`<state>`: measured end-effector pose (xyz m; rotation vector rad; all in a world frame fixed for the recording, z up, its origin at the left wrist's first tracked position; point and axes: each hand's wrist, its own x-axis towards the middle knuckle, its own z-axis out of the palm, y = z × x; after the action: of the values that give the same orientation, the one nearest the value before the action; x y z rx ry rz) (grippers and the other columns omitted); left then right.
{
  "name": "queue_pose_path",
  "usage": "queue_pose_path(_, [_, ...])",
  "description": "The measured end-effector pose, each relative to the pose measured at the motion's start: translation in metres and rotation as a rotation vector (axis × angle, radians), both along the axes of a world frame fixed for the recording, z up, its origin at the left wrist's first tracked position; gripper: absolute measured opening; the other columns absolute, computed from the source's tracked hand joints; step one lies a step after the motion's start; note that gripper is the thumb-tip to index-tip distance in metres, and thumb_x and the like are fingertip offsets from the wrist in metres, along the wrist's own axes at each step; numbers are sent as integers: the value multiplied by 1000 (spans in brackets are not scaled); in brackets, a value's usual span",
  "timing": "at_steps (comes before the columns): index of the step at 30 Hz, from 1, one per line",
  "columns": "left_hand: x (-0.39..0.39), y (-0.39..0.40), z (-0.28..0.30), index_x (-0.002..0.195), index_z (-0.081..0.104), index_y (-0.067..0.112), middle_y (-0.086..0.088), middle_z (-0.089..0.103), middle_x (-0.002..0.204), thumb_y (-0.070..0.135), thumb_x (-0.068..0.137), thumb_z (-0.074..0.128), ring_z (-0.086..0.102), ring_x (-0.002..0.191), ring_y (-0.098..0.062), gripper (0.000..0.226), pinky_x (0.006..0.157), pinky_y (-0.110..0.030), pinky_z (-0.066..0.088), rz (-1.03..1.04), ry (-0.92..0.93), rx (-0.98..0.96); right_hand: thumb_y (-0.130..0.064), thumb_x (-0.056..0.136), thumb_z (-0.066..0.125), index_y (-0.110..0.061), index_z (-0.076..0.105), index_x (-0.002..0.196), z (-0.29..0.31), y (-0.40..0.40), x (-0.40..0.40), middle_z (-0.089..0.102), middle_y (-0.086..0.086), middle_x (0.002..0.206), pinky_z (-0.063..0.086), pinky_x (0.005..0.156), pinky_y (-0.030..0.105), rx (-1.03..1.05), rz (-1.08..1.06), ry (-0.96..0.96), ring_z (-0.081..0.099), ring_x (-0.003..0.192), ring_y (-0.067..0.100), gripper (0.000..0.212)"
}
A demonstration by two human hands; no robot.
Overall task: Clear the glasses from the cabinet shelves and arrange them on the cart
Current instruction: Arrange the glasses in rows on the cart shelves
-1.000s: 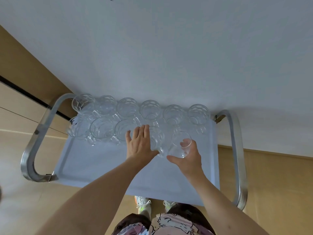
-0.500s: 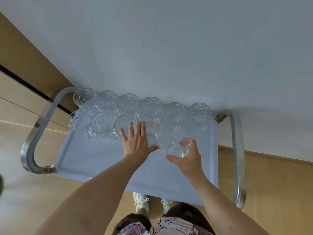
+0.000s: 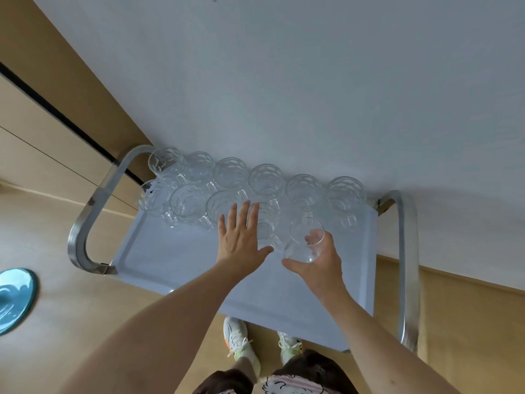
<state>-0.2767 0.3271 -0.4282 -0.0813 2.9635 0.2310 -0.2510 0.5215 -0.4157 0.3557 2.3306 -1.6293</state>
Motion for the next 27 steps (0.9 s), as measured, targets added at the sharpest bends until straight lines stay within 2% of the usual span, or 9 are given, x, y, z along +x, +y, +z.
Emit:
queue_pose_path(4, [13,-8,11,157,18,23,-3,22,165,59,89,60,9,154,-29,88,125,-47,10,49,167,166,-25,58,97,-31,48,123,3,-5,6,59,-14,117,43,88,24,-14,-22,18,58,113,13,82])
queue_pose_path(6, [20,-13,14,156,23,23,-3,26,164,58,91,58,11,154,-28,82,124,-45,11,86,194,206,-24,58,97,-31,48,123,3,-9,12,59,-14,117,43,91,25,-14,-30,20,58,115,13,82])
queue_pose_path(16, [92,-71,16,155,26,24,-5,23,165,58,94,54,9,154,-29,75,125,-46,12,47,204,223,-24,61,96,-31,45,123,13,-66,89,57,-13,117,41,90,25,18,-35,93,56,114,12,81])
queue_pose_path(27, [223,-175,18,155,28,26,-5,20,166,56,97,51,9,154,-29,69,123,-46,13,-28,168,260,-19,61,95,-31,48,121,17,-163,221,58,-13,114,44,91,27,8,-145,124,57,114,14,77])
